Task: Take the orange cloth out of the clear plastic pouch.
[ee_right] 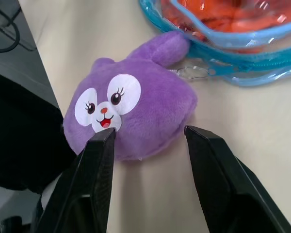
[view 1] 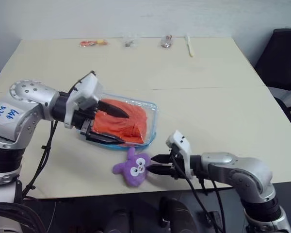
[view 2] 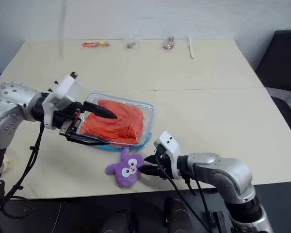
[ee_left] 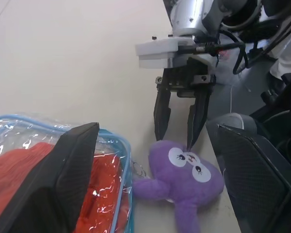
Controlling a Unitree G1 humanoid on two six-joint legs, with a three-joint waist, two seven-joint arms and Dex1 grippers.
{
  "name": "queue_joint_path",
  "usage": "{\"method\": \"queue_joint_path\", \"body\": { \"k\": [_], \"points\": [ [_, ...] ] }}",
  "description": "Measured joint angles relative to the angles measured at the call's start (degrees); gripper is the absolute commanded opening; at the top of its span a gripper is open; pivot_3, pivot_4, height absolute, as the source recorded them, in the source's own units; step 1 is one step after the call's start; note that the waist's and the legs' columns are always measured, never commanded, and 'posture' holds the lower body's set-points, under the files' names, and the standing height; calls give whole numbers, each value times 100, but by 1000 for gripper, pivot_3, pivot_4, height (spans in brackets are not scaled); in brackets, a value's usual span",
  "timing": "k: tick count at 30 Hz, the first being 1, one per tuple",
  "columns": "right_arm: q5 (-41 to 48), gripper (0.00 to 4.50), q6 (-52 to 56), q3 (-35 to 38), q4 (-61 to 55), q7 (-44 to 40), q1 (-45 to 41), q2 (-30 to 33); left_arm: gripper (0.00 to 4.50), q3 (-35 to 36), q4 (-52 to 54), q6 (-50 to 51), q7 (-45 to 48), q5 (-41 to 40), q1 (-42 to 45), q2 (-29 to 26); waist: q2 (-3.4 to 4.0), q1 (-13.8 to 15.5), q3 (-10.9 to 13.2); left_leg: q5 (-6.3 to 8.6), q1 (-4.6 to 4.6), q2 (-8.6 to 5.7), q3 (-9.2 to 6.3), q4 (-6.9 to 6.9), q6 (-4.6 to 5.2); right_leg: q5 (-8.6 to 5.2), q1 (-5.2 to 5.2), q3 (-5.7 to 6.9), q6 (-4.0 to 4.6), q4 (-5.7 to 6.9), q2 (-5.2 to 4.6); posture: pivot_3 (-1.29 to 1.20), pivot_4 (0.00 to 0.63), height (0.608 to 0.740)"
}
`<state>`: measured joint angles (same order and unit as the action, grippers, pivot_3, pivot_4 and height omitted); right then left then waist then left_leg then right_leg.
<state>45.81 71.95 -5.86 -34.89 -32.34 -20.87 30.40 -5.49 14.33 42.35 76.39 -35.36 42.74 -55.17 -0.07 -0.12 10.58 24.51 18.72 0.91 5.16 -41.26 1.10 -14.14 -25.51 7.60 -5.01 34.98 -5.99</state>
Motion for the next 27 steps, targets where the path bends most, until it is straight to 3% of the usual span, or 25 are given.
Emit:
{"method": "queue_joint_path", "body": {
  "k": [3, 5, 7, 12, 16, 20, 27],
  "points": [
    [-387, 2380, -603, -189, -143, -277, -218, 596, 4095, -85, 249, -3, -12, 46, -177, -8, 0, -1, 0, 0, 0, 0, 0, 3, 0, 0, -1, -1, 0, -2, 0, 0, 150, 740],
    [-1509, 2380, -1799, -771, -52, -510, -433, 1292, 4095, -136, 553, -62, -8, 143, -464, -195, 0, -11, 0, 1, -4, -1, 7, 9, -1, 0, -1, -8, 0, -7, 0, 0, 150, 740],
    [-2393, 2380, -2889, -1132, 229, -694, -531, 1502, 4095, -152, 742, -175, 4, 274, -809, -416, -1, -27, 0, 3, -11, 3, 11, 17, -5, 0, -1, -10, 1, -7, 5, 0, 150, 740],
    [-3808, 2380, -5104, -1833, 1270, -855, -681, 1129, 4095, 210, 1170, -228, -62, 291, -1547, -770, 3, -52, 2, 2, -10, 10, 11, 14, -8, -2, -1, -8, 4, -6, 8, 0, 150, 740],
    [-4420, 2380, -6141, -1953, 1749, -917, -792, 842, 4095, 816, 1241, 131, -280, -88, -1678, -854, 3, 5, 3, 2, 0, 11, -2, 2, -8, -2, -1, 1, 4, -6, 2, 0, 150, 740],
    [-4772, 2380, -6754, -1992, 2097, -973, -798, 573, 4095, 1233, 1249, 511, -491, -451, -1657, -885, 4, -1, 3, 2, 2, 9, -6, 1, -8, -2, -1, 4, 4, -5, -2, 0, 150, 740],
    [-5040, 2380, -7184, -1839, 2207, -1265, -695, 584, 4095, 1236, 1240, 543, -583, -499, -1624, -903, 5, -9, 3, 2, 3, 10, -5, 1, -8, -2, -1, 4, 4, -6, 0, 0, 150, 740]
  ]
}}
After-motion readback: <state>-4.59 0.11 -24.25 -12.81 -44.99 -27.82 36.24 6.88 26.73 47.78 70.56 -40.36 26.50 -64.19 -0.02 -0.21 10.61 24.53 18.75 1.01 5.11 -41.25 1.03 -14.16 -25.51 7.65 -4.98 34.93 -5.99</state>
